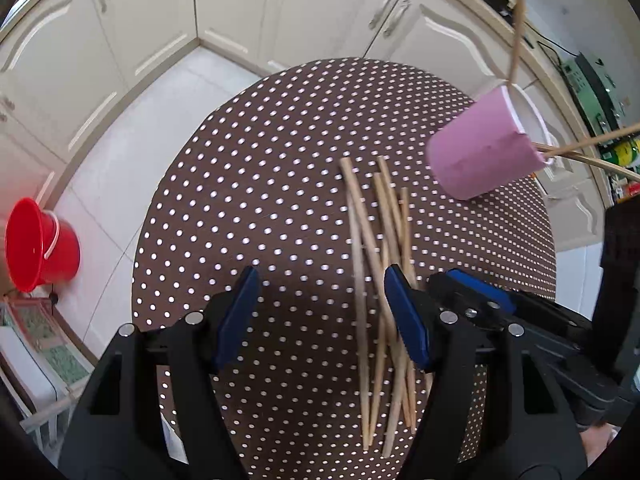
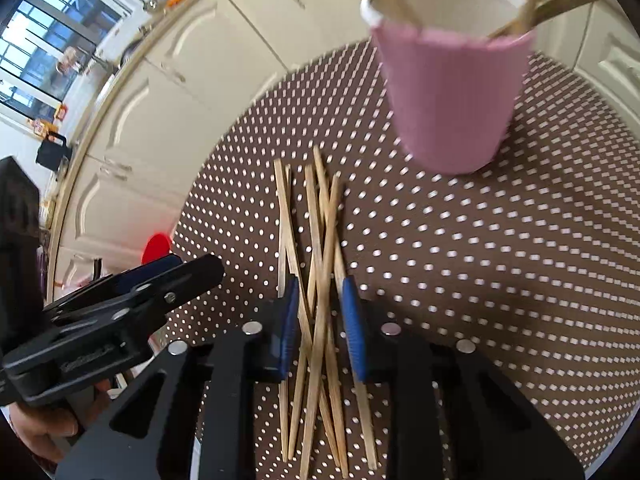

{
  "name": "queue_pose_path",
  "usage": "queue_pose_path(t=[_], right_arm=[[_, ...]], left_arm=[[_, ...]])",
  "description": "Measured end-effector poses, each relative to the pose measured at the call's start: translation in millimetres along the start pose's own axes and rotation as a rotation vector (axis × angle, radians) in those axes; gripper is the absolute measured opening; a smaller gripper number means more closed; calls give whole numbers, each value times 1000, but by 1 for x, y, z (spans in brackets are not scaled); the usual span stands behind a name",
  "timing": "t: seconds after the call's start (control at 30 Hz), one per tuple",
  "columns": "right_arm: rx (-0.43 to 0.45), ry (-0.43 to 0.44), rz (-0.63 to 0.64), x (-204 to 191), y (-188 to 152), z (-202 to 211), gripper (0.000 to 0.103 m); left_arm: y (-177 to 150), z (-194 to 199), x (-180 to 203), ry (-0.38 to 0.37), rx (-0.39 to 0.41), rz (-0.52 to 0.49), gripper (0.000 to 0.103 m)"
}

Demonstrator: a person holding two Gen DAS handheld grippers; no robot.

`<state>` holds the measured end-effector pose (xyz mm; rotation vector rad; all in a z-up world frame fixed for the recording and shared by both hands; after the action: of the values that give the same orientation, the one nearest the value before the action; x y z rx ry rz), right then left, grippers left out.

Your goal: Organize utensils

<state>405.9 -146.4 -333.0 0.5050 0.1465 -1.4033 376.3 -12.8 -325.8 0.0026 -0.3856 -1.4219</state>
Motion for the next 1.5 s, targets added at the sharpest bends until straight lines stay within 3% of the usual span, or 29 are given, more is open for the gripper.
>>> queue_pose_path(t=[0.27,0.57,1.07,1.23,1.5], right_arm=[[-88,-5,22,1,5,-25,7],[-63,43,5,29,6,4,6],[-84,41,-13,56,4,8,6],[-93,45,-23,61,8,7,9],[-90,43,-43,67,9,12,9]], left_arm=[[3,-11,-8,5,-16,43,65],[13,-31,12,-29,-36,51,63],[32,-64,46,8,-69,36,30],[33,-64,47,22,-64,31,15],[30,-58,38,-6,-55,35,11]])
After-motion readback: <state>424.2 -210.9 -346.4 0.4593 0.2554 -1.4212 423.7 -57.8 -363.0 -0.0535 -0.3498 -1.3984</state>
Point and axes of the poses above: each gripper's, at about its wrist camera, not at the fingertips, and z roughly against the way its jaws point, x to its right, y to its top, the point moved 2 cm from there along -z, roughly the way its jaws point, and after that the axes turned 1 degree about -x, right-handed, at the moved point
